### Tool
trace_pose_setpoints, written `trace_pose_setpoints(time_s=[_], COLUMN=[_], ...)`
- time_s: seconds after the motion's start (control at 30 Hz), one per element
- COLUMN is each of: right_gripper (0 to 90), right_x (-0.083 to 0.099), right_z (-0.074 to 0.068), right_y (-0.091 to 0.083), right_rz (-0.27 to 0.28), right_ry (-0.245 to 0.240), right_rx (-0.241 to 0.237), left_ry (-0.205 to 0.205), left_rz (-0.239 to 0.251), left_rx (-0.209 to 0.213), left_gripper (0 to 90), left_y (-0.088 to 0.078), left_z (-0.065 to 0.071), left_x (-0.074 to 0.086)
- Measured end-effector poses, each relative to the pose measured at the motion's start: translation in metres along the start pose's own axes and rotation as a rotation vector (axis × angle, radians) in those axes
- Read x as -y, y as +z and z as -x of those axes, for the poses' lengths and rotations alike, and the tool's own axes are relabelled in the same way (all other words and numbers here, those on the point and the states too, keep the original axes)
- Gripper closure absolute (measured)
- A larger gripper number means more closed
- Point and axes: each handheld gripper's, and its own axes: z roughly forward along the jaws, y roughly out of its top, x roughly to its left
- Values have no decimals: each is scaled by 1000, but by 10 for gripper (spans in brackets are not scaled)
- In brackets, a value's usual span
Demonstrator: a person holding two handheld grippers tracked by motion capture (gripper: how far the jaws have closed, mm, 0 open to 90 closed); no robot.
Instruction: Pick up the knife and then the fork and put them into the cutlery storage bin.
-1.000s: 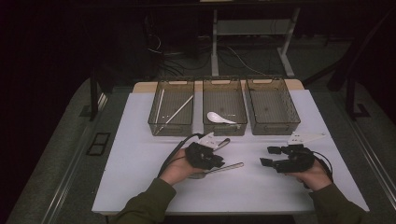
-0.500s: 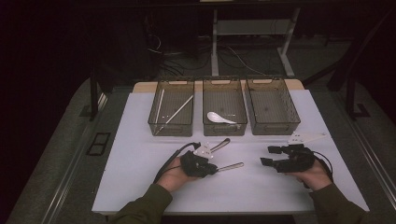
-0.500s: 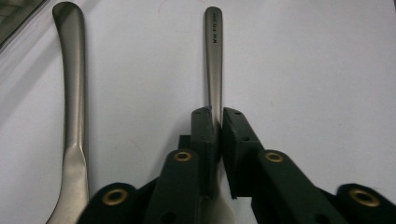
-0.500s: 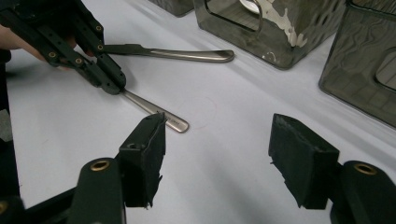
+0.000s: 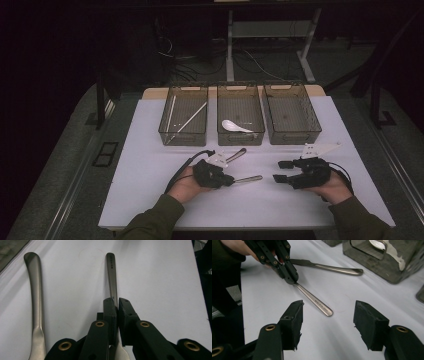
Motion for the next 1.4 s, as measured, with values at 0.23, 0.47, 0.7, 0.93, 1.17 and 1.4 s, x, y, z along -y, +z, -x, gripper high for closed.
trace_pose_setpoints(time_s=[0.23,0.47,0.7,0.93,1.17,1.4], right_gripper=[415,403,472,589,773,809], right_x=[-14,-34,-44,-45,-47,-45], right_z=[-4,-15,-31,-41,-47,-52], right_y=[3,18,46,70,77,79], right_rz=[-18,-55,-176,-272,-309,-332], right_ry=[-63,-162,-280,-384,-435,-459], right_rx=[-35,-132,-218,-228,-198,-204], left_ry=[29,64,104,139,146,147], left_rz=[19,38,48,61,59,57], left_rx=[34,72,96,108,114,133], left_gripper=[845,845,845,845,844,842], left_y=[-5,-8,-11,-14,-14,-12], left_z=[5,11,16,19,20,22], left_x=[-9,-18,-25,-30,-31,-30])
